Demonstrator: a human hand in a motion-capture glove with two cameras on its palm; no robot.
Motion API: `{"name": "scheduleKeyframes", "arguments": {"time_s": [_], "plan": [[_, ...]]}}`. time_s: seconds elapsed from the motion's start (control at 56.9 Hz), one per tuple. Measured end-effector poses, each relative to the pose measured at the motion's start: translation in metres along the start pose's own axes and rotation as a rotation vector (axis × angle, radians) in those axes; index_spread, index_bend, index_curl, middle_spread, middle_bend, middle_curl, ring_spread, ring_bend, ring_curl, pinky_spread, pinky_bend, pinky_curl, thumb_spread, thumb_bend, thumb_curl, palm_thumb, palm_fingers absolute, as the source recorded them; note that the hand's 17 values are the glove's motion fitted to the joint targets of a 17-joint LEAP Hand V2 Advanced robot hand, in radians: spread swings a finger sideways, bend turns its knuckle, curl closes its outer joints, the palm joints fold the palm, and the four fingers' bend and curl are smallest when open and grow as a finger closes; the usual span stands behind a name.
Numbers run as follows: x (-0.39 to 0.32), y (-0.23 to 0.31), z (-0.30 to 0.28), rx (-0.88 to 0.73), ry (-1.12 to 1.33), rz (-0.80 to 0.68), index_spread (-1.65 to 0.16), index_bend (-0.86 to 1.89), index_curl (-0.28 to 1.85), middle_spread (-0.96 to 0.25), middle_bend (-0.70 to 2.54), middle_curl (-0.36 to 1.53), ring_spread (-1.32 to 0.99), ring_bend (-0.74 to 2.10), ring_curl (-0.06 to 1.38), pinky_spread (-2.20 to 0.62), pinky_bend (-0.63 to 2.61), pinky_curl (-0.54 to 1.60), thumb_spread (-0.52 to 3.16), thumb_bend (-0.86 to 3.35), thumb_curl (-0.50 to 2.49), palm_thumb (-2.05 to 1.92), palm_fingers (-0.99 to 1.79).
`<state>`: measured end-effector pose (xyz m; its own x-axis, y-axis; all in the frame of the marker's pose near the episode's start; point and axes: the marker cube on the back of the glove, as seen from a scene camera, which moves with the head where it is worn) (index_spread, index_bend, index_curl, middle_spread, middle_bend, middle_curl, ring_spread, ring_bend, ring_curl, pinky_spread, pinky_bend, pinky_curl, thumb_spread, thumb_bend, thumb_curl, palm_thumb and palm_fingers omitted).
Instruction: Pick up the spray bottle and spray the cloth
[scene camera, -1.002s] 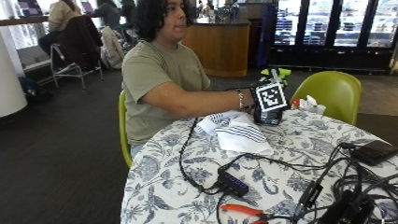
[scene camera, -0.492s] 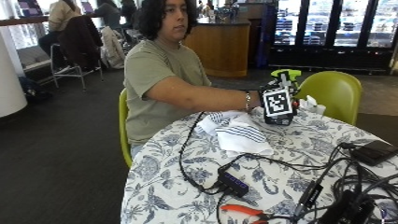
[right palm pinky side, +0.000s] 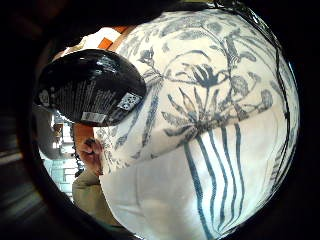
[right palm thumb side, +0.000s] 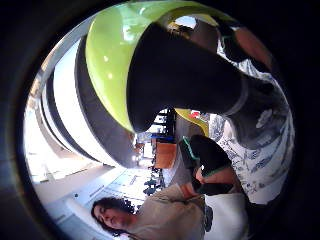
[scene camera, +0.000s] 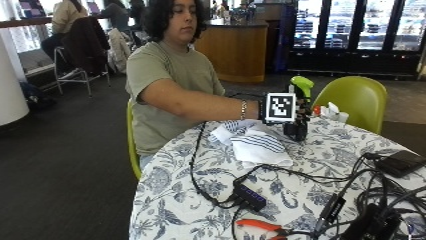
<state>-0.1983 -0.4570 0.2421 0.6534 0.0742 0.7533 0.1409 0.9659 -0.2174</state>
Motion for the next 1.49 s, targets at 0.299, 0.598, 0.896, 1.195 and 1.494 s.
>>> {"name": "scheduleKeyframes", "arguments": {"time_s": [0.299, 0.598, 0.896, 1.195, 1.494], "plan": [[0.008, -0.015, 0.008, -0.019, -0.102, 0.063, -0.35, 0.19, 0.44, -0.03, 0.23, 0.41, -0.06, 0.3, 0.35, 0.23, 0.13, 0.24, 1.01, -0.03, 0.46, 0.67, 0.63], [0.021, 0.027, -0.025, -0.203, 0.127, 0.158, -0.37, 0.21, 0.43, 0.0, 0.13, 0.34, -0.04, 0.2, 0.33, 0.22, 0.18, 0.25, 0.99, -0.04, 0.4, 0.61, 0.37], [0.002, 0.151, -0.109, -0.168, 0.502, -0.079, -0.4, 0.21, 0.41, -0.02, 0.17, 0.3, -0.05, 0.19, 0.31, 0.21, 0.17, 0.26, 0.99, -0.03, 0.36, 0.58, 0.31], [-0.031, 0.26, -0.138, -0.17, 0.74, -0.23, -0.41, 0.23, 0.4, -0.03, 0.18, 0.31, -0.08, 0.2, 0.31, 0.19, 0.16, 0.26, 1.02, -0.02, 0.35, 0.6, 0.33], [-0.029, 0.313, -0.128, -0.193, 0.849, -0.23, -0.42, 0.21, 0.39, -0.03, 0.17, 0.3, -0.08, 0.2, 0.31, 0.19, 0.17, 0.26, 1.05, -0.02, 0.34, 0.61, 0.32]]}}
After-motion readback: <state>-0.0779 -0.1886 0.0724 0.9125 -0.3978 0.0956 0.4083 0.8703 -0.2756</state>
